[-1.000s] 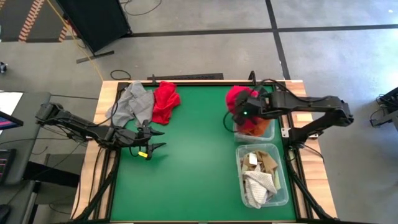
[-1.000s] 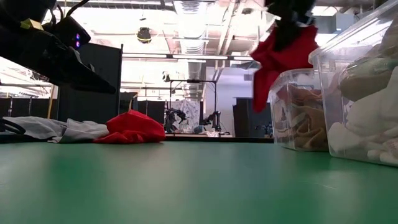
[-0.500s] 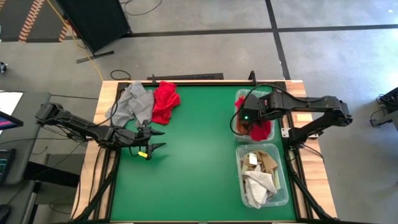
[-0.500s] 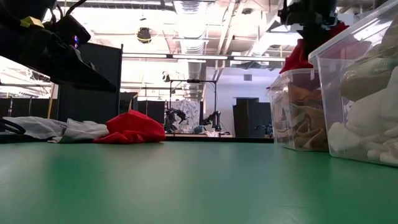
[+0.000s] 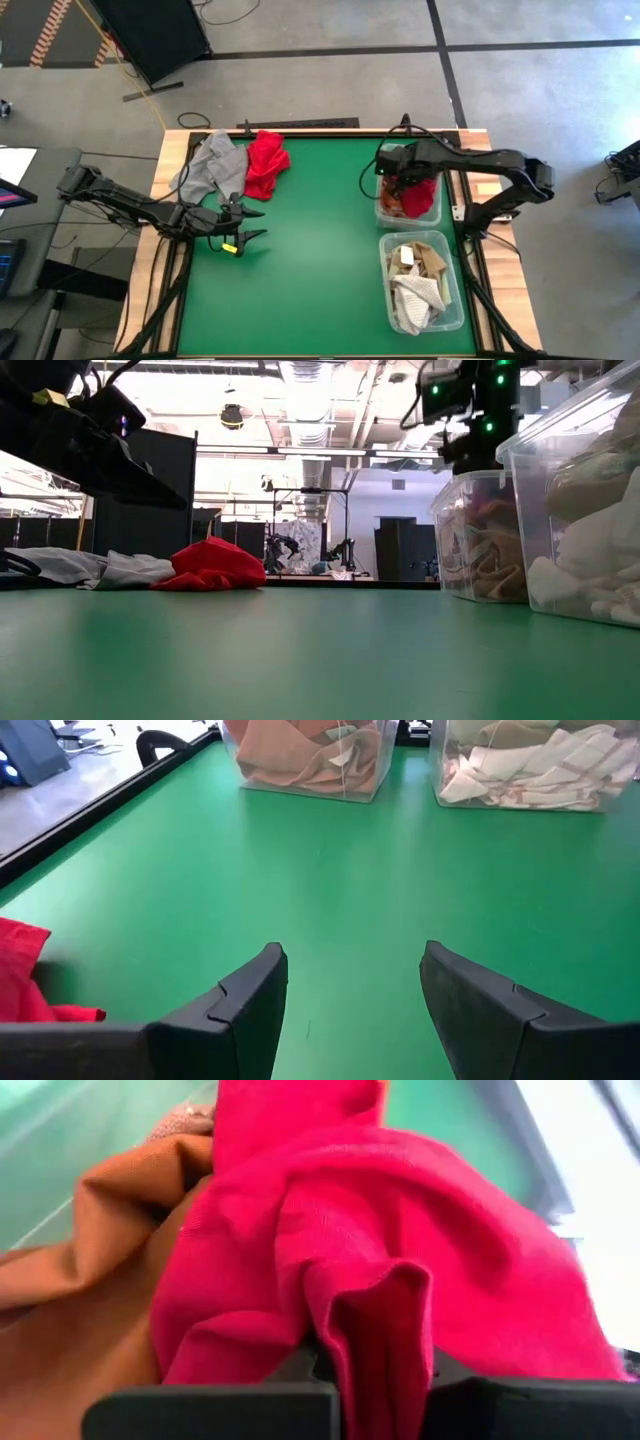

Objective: Sort towels by color in basket
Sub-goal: Put the right red towel into the top transparent bin

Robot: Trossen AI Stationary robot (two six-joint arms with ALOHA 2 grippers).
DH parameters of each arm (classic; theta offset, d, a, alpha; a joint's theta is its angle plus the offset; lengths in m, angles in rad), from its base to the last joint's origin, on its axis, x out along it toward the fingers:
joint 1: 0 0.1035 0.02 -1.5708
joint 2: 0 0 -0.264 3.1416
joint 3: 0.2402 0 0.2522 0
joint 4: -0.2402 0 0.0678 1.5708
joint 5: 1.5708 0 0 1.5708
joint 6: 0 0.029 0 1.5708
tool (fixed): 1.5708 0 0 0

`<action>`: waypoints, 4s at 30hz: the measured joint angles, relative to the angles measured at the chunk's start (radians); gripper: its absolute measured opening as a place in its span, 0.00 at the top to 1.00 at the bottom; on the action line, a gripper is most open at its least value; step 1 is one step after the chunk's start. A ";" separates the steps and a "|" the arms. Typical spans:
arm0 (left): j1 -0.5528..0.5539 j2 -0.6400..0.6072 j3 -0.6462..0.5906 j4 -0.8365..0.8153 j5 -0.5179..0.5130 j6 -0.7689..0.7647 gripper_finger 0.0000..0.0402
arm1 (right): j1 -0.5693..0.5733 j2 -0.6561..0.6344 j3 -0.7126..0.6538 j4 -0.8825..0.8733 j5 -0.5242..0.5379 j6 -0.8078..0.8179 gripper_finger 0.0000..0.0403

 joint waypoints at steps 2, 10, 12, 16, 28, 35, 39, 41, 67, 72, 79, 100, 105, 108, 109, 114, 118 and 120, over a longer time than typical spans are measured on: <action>0.000 0.000 0.000 -0.006 0.000 0.000 0.46 | -0.026 0.000 -0.037 0.038 -0.024 -0.017 0.89; 0.000 0.000 0.000 -0.012 0.000 0.003 0.46 | -0.086 -0.001 -0.208 0.243 -0.153 -0.068 0.89; 0.000 0.000 0.000 -0.012 0.000 0.004 0.46 | -0.093 -0.001 -0.242 0.289 -0.183 -0.075 0.89; 0.000 0.000 0.000 -0.012 0.000 0.004 0.46 | -0.106 -0.002 -0.279 0.339 -0.222 -0.089 0.89; 0.000 0.000 0.000 -0.012 0.000 0.001 0.46 | -0.063 -0.004 -0.268 0.323 -0.238 -0.082 0.75; 0.000 0.000 0.000 -0.012 0.000 0.000 0.46 | -0.034 -0.003 -0.171 0.211 -0.241 -0.082 0.56; 0.000 0.000 0.000 -0.012 0.000 0.000 0.46 | -0.017 -0.003 -0.092 0.144 -0.239 -0.082 0.46; 0.000 0.000 0.000 -0.012 0.000 0.000 0.46 | -0.006 -0.003 -0.051 0.115 -0.236 -0.082 0.43; 0.000 0.000 0.000 -0.013 0.000 -0.003 0.46 | 0.095 -0.004 0.244 -0.173 -0.155 -0.040 0.43; 0.000 0.000 0.000 -0.013 0.000 -0.003 0.46 | 0.122 -0.005 0.239 -0.201 -0.146 -0.036 0.55; 0.000 0.000 0.000 -0.013 0.000 -0.004 0.46 | 0.134 -0.005 0.177 -0.185 -0.147 -0.036 0.92; -0.001 0.000 0.000 -0.016 0.000 -0.018 0.46 | 0.107 -0.004 -0.163 0.116 -0.201 -0.020 0.95; -0.002 0.000 0.000 -0.017 0.000 -0.019 0.46 | 0.108 -0.004 -0.158 0.107 -0.202 -0.021 0.94; -0.002 0.000 0.000 -0.017 0.001 -0.019 0.46 | 0.115 -0.004 -0.116 0.075 -0.205 -0.021 0.92; -0.002 0.000 0.000 -0.017 0.001 -0.019 0.46 | 0.117 -0.004 -0.099 0.061 -0.205 -0.021 0.91; -0.002 0.000 0.000 -0.017 0.001 -0.019 0.46 | 0.131 -0.004 0.019 -0.042 -0.204 -0.021 0.90; -0.002 0.000 0.000 -0.017 0.001 -0.019 0.46 | 0.145 -0.004 0.117 -0.097 -0.197 -0.021 0.90; -0.002 0.000 0.000 -0.017 0.001 -0.019 0.46 | 0.155 -0.004 0.157 -0.105 -0.188 -0.023 0.90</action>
